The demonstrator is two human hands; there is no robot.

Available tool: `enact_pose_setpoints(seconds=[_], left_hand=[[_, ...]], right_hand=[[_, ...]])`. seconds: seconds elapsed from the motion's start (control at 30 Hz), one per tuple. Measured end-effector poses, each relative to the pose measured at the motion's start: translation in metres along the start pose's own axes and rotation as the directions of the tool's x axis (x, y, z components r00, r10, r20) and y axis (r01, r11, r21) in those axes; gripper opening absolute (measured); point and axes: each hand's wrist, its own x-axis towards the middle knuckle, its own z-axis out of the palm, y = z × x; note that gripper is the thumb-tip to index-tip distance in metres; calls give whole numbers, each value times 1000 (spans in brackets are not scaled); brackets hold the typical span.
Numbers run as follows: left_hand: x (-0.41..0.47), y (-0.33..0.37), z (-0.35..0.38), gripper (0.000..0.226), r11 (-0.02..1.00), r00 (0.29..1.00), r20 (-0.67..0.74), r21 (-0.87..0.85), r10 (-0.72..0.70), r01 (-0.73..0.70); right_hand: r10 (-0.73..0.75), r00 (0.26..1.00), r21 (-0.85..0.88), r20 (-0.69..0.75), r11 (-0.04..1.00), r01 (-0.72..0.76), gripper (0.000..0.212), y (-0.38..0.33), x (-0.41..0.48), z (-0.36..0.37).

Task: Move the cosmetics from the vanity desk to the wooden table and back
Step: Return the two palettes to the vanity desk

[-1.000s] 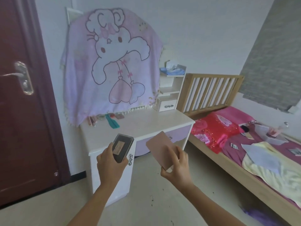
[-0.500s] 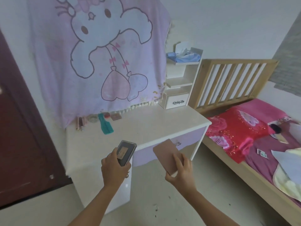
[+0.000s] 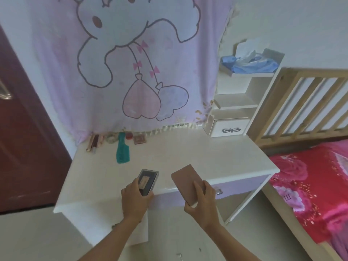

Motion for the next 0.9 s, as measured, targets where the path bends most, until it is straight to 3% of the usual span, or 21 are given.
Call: enact_pose_setpoints(seconds=[0.17, 0.5, 0.9], left_hand=[[51, 9, 30, 53, 996, 999, 16, 86, -29, 28], [194, 39, 90, 64, 981, 994, 55, 179, -91, 80], [255, 28, 129, 65, 948, 999, -8, 317, -42, 42]], right_hand=[[67, 992, -35, 107, 997, -64, 76, 13, 35, 27], [113, 980, -132, 163, 987, -92, 84, 42, 165, 95], [205, 950, -152, 234, 973, -173, 85, 57, 219, 156]])
